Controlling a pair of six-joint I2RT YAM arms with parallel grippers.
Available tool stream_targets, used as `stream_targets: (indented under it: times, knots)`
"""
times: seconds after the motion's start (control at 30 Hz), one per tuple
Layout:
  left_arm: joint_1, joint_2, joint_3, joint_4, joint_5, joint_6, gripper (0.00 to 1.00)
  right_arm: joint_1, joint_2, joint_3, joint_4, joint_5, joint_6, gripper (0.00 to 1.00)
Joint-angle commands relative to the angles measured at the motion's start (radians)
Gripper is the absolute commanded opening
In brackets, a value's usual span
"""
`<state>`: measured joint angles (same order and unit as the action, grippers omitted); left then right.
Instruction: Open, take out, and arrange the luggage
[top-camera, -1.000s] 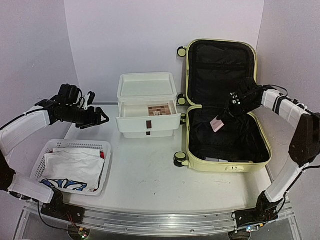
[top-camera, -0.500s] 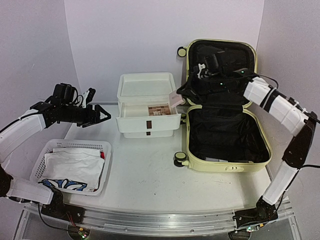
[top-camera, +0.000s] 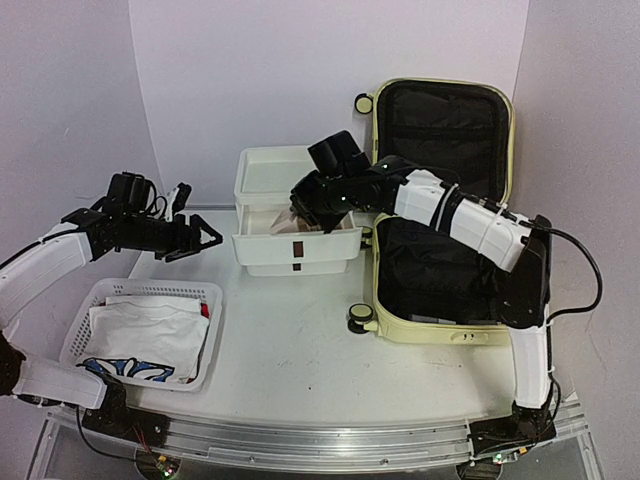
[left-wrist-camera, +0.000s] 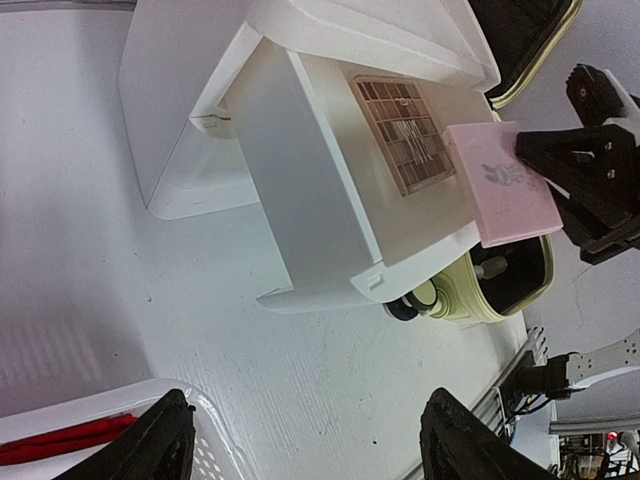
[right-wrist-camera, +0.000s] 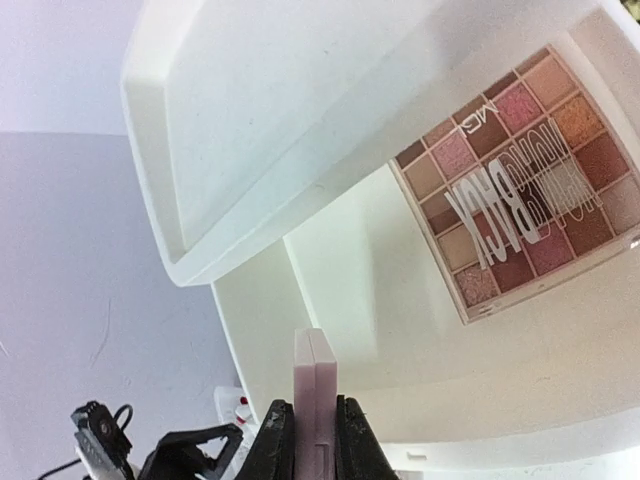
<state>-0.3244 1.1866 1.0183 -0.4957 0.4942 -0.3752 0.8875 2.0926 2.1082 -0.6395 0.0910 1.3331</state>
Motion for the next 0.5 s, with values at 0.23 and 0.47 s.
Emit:
stream_targets:
  times: [0.23,0.47]
  knots:
    - [-0.002,-0.067,-0.016,0.039,-0.021,-0.001,0.78,0.04,0.187,0.261,-0.01,0.177,0.155,0.0]
    - [-0.001,-0.089,-0.031,0.039,-0.029,0.001,0.78,0.047,0.29,0.382,-0.013,0.234,0.102,0.04]
